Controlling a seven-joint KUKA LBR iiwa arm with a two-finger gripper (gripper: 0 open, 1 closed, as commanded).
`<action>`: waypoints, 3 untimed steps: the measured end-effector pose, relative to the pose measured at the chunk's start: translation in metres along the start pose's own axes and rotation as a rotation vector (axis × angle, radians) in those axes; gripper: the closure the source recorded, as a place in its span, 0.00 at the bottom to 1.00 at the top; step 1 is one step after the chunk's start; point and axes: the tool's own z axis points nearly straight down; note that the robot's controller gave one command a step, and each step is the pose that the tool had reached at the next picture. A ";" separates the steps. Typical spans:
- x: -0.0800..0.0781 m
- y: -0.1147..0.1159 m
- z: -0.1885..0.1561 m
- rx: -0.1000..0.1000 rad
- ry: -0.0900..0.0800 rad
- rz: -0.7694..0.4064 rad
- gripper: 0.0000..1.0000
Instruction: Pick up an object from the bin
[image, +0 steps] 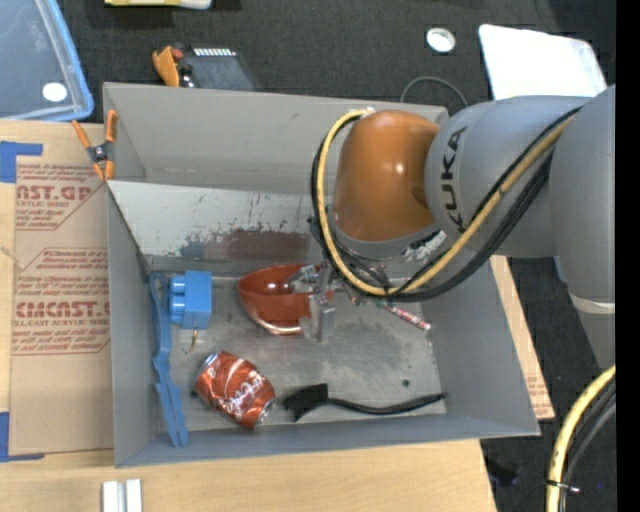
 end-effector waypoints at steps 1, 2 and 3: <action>0.009 -0.011 -0.016 0.003 -0.011 0.002 1.00; 0.006 0.002 -0.069 0.000 -0.004 -0.023 1.00; 0.020 0.013 -0.137 0.001 -0.004 0.005 1.00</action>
Offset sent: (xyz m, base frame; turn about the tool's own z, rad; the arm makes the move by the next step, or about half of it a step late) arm 0.0002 0.0401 0.2709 -0.1030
